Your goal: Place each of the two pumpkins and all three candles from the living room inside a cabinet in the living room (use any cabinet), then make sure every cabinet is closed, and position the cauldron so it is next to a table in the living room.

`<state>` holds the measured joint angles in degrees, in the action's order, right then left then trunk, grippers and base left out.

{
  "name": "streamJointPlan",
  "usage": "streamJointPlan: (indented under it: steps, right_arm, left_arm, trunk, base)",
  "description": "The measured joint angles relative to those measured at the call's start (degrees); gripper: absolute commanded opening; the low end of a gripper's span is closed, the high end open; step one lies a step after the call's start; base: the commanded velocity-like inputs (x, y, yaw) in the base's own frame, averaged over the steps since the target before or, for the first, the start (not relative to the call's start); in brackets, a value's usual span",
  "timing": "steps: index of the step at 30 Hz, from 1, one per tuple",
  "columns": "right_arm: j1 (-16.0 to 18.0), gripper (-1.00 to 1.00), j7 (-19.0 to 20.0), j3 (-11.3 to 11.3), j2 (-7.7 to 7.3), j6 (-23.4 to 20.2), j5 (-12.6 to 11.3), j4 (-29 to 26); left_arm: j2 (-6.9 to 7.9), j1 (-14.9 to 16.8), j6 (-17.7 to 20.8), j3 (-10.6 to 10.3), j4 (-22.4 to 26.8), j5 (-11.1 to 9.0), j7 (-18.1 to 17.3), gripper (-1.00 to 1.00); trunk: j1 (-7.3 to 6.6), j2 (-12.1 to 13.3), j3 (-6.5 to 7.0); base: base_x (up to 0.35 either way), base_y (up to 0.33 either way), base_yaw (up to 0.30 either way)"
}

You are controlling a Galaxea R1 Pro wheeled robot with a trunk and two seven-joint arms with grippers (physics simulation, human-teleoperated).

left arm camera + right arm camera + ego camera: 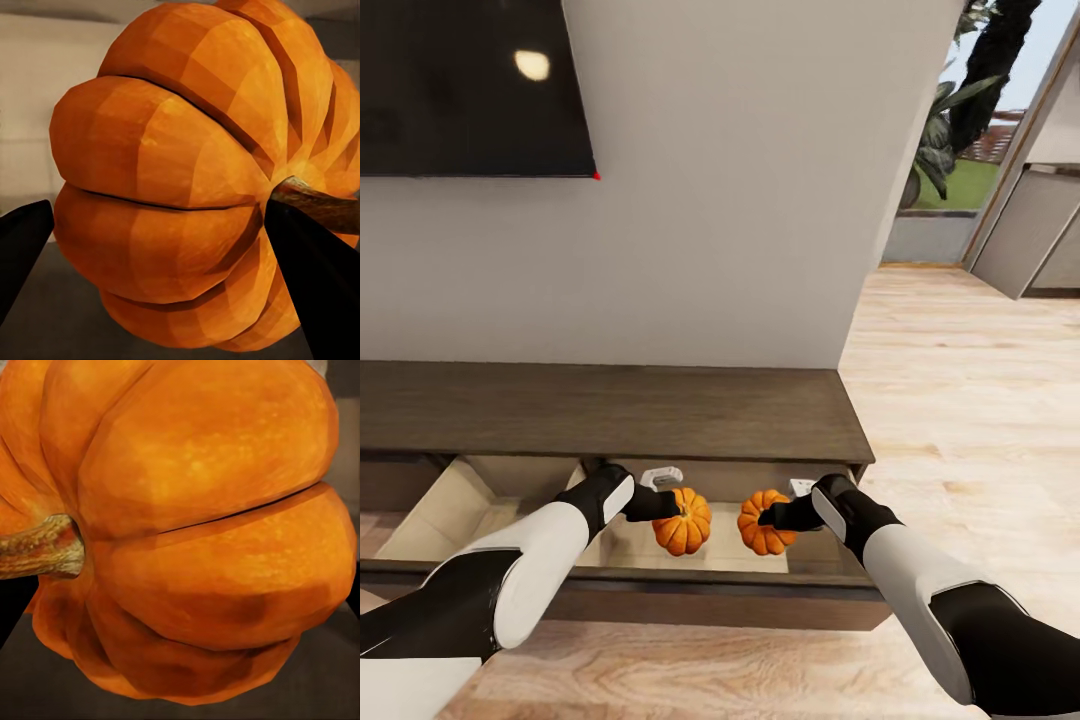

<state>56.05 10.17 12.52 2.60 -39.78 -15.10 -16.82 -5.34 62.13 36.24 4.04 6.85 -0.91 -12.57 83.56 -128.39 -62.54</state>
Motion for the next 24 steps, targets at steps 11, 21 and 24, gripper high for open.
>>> streamJointPlan:
  steps: [11, 21, 24]
  right_arm:
    - [-0.01, -1.00, 0.02, 0.00, 0.00, 0.78, -0.08, 0.01]
    - [-0.01, -1.00, -0.07, -0.01, 0.00, 0.69, -0.12, 0.07]
    - [-0.02, -1.00, -0.08, 0.03, -0.01, 0.68, 0.08, 0.08]
  left_arm:
    - [0.09, 0.00, 0.08, -0.03, 0.00, 0.01, -0.02, -1.00]
    - [0.02, 0.01, 0.32, -0.05, -0.02, 0.05, -0.07, -1.00]
    - [-0.01, 0.01, 0.41, 0.09, -0.01, -0.11, -0.13, -1.00]
  trunk:
    - [-0.01, 0.00, 0.00]
    - [0.00, 0.00, 0.00]
    - [0.00, 0.00, 0.04]
  base:
    - [0.059, 0.052, -0.001]
    - [0.009, 0.008, -0.042]
    - [0.000, 0.000, -0.190]
